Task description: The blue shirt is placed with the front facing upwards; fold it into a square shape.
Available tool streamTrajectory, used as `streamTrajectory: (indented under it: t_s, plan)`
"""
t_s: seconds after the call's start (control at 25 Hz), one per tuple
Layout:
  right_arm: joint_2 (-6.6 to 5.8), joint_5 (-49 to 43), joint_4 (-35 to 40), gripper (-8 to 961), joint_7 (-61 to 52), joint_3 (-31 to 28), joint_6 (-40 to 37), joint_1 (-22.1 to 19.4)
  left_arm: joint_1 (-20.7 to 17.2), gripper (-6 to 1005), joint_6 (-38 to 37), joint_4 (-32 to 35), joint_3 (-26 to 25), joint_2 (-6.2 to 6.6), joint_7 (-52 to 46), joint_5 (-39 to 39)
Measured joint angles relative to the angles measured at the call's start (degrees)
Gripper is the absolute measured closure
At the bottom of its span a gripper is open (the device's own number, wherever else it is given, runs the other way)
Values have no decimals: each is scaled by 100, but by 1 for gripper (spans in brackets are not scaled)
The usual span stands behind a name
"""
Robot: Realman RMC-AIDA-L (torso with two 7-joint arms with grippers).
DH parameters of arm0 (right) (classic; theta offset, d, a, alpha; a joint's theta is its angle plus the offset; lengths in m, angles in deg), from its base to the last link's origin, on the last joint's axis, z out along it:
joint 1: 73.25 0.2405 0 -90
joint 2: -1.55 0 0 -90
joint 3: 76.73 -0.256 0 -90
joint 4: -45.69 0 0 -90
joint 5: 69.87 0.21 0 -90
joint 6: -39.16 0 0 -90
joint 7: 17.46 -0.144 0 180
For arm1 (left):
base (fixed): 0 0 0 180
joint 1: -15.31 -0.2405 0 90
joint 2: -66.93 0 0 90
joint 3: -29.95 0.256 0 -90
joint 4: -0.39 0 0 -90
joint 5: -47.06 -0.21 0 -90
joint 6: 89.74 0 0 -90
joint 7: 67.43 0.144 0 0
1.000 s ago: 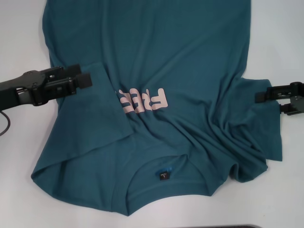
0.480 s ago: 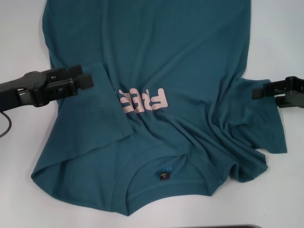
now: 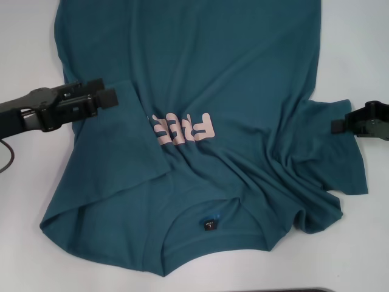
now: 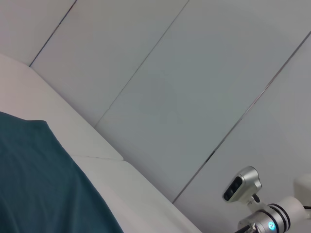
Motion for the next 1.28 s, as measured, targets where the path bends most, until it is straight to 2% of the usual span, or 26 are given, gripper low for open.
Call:
streamTrajectory:
  t_s: [0.2,0.32,0.48,0.72,0.92,1.28]
  plan:
    - [-28,-7,3,806,-8,16,2,-20,-24,220,-13,0,0,0,-9,2]
    - [-112,-10,15,934,-61,16,-24,-52,-56,221,-19,0,0,16,-9,2]
    - [-291,-9,175,934,-221,-71,-55,-148,-135,221,-24,-10,0,43,-19,20]
    - [-389,1,683,933,-419,-190,-156,-179,-176,221,-29,-16,0,45,-27,28]
    - [-553,3,847,933,-622,-201,-216,-44,-170,220,-28,-56,0,45,-88,57]
    - [-507,21,980,933,-707,-183,-419,283,-172,220,8,-55,-58,51,-106,137]
